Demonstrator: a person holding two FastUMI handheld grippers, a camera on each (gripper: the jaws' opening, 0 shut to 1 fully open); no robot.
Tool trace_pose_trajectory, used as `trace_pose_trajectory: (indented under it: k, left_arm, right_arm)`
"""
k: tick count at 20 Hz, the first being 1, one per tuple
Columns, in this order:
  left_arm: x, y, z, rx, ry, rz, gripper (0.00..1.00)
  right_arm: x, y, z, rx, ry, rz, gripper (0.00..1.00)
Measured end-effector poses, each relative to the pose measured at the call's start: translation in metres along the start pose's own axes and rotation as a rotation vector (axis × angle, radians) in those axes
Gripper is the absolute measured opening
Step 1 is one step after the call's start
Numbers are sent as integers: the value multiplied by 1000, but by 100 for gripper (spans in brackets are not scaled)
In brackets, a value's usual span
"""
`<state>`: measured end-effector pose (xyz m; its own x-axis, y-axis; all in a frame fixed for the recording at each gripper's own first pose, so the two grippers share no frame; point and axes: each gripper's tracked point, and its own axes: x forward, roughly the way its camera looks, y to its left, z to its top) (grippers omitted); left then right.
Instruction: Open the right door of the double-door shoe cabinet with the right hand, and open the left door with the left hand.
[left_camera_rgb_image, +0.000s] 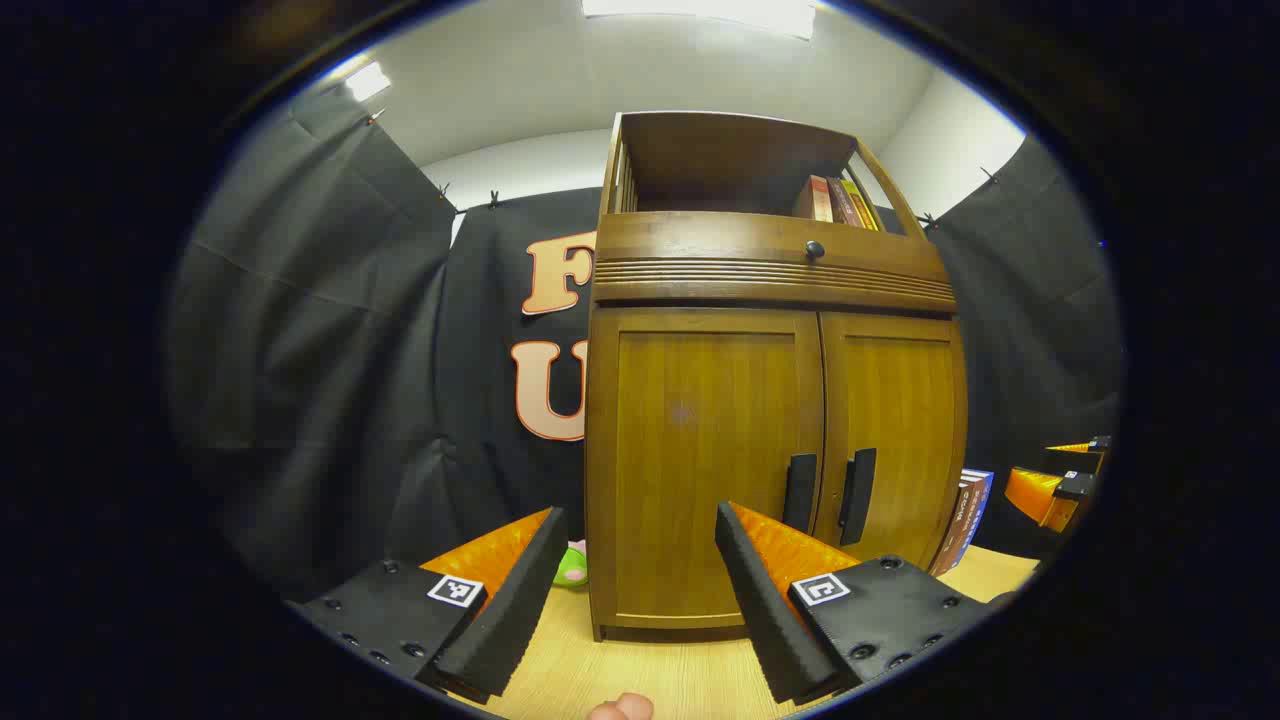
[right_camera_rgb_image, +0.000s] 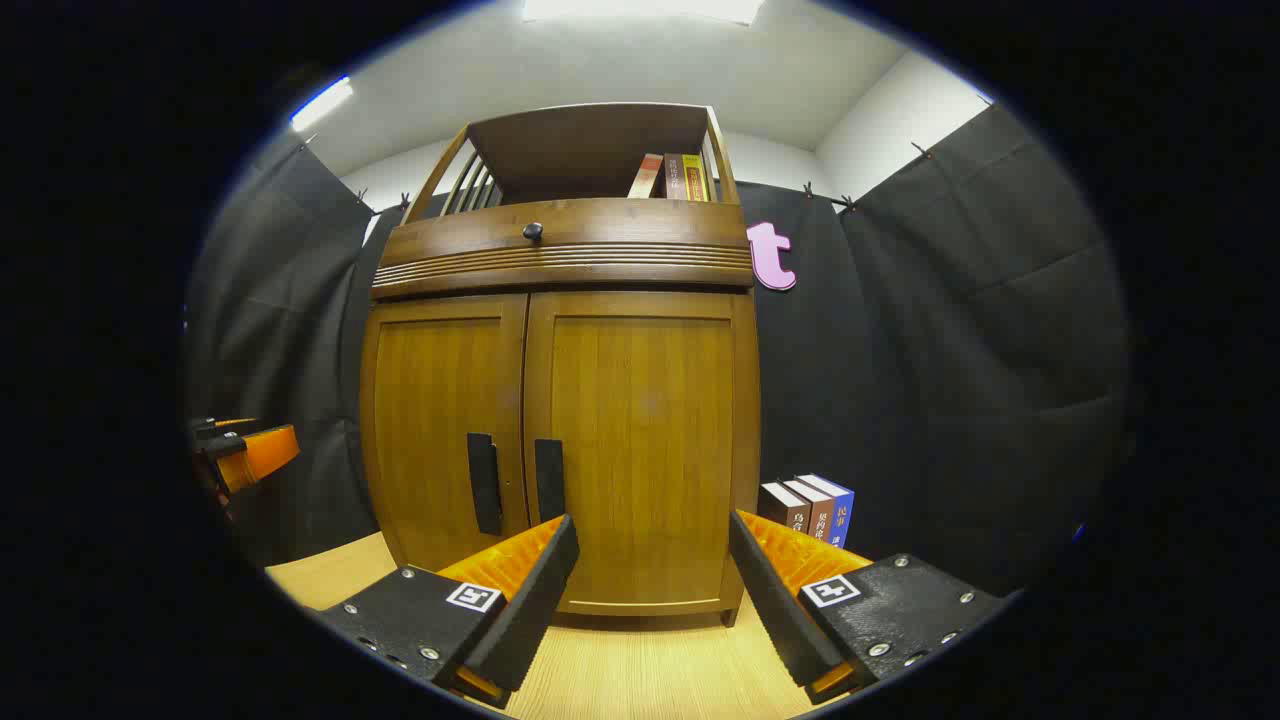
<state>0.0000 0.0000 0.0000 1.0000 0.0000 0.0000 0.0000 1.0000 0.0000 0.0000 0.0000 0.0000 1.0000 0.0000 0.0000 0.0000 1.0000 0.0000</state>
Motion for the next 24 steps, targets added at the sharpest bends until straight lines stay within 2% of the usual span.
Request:
trace_pose_trajectory:
  k: [8, 10, 16, 24]
  left_arm:
    - [4, 0, 1, -2, 0, -2, 99]
    - [5, 0, 1, -2, 0, 0, 96]
    - [7, 1, 3, -4, -4, 5, 99]
    - [2, 0, 5, 2, -8, 11, 94]
  right_arm:
    - [4, 0, -1, 6, -1, -1, 94]
    - [4, 0, -1, 3, 0, -4, 94]
    - [4, -2, 3, 2, -7, -5, 94]
    - [-2, -8, 5, 6, -11, -11, 94]
